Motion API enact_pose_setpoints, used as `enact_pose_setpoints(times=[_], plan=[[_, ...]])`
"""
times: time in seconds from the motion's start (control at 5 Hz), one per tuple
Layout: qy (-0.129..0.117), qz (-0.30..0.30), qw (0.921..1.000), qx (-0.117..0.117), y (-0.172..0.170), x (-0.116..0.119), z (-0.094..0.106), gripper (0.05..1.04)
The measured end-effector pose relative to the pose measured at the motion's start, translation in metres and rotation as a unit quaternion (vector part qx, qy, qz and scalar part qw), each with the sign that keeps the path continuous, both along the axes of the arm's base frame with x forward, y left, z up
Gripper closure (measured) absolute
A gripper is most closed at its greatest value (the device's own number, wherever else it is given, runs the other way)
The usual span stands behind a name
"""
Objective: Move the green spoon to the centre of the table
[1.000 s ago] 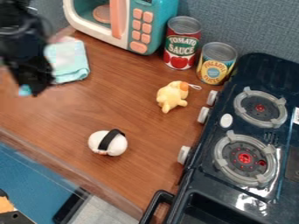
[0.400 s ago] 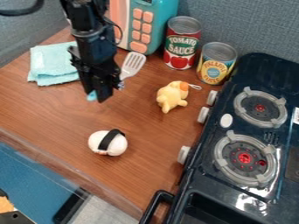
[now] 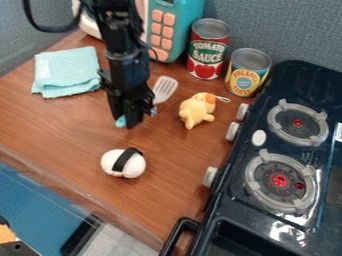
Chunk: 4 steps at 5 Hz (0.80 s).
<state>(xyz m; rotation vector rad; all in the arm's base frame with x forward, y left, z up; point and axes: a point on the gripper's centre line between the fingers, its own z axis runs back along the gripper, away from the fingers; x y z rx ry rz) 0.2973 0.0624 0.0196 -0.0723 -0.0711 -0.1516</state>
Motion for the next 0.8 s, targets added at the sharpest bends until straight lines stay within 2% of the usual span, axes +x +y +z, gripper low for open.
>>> enact_pose_setpoints(times=[0.2,0.4,0.6,0.8], plan=[[0.010,-0.023,0.9996,0.012,0.0004,0.0117,-0.0153,0.685],[0.005,-0.063,0.9979,0.010,-0.0003,0.0160,-0.0178,0.398],[0.011,-0.071,0.9973,0.016,-0.0045,0.0116,-0.0176,0.147],[0.015,-0.072,0.9973,0.007,-0.0024,0.0062,-0.0145,0.083]])
